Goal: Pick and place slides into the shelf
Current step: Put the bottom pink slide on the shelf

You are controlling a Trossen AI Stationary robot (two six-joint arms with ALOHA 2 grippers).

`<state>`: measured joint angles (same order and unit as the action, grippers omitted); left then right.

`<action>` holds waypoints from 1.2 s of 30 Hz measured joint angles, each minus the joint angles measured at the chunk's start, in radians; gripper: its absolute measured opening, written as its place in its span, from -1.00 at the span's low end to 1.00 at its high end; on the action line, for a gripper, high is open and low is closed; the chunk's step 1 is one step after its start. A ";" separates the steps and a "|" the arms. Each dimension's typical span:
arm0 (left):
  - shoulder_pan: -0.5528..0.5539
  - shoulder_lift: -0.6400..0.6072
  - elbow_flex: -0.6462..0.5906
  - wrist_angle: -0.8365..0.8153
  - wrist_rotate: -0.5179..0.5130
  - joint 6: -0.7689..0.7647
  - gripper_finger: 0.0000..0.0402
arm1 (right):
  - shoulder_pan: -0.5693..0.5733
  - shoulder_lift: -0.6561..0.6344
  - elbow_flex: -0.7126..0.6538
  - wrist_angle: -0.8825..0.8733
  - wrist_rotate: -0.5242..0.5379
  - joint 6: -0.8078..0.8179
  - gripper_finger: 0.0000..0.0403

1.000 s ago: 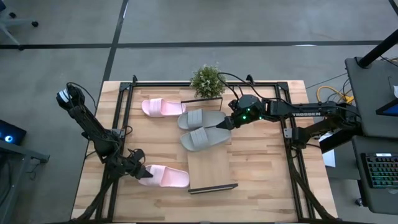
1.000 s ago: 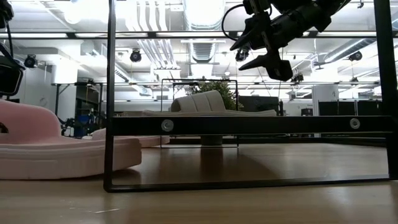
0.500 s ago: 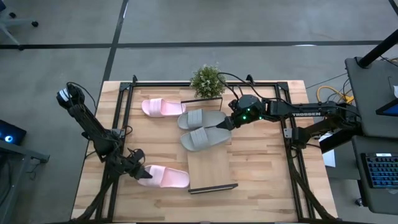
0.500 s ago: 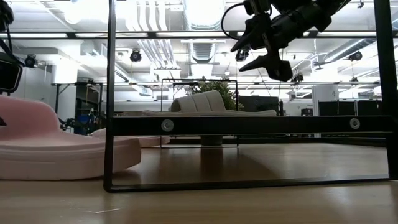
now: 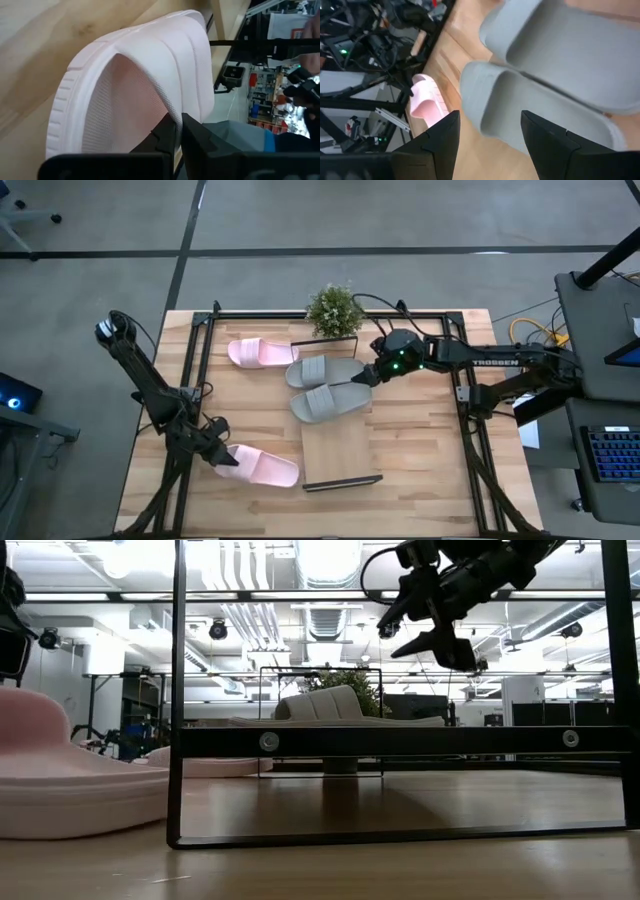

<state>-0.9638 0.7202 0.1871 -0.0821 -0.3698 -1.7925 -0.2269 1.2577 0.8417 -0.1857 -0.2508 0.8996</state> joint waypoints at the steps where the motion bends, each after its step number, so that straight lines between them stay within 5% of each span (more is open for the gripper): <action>1: 0.000 -0.021 0.000 -0.017 0.002 0.000 -1.00 | -0.008 -0.009 0.000 0.001 0.000 -0.003 0.00; 10: 0.000 -0.208 0.035 -0.198 -0.024 0.035 -1.00 | -0.080 -0.145 0.000 -0.166 0.034 -0.056 0.00; 22: 0.000 -0.330 0.052 -0.219 -0.296 0.137 -1.00 | -0.081 -0.245 0.000 -0.273 0.106 -0.074 0.00; 36: 0.002 -0.379 0.130 -0.211 -0.463 0.314 -1.00 | -0.072 -0.231 -0.002 -0.185 -0.009 -0.031 0.00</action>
<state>-0.9623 0.3408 0.3169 -0.2935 -0.8332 -1.4782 -0.2992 1.0265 0.8394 -0.3708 -0.2599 0.8686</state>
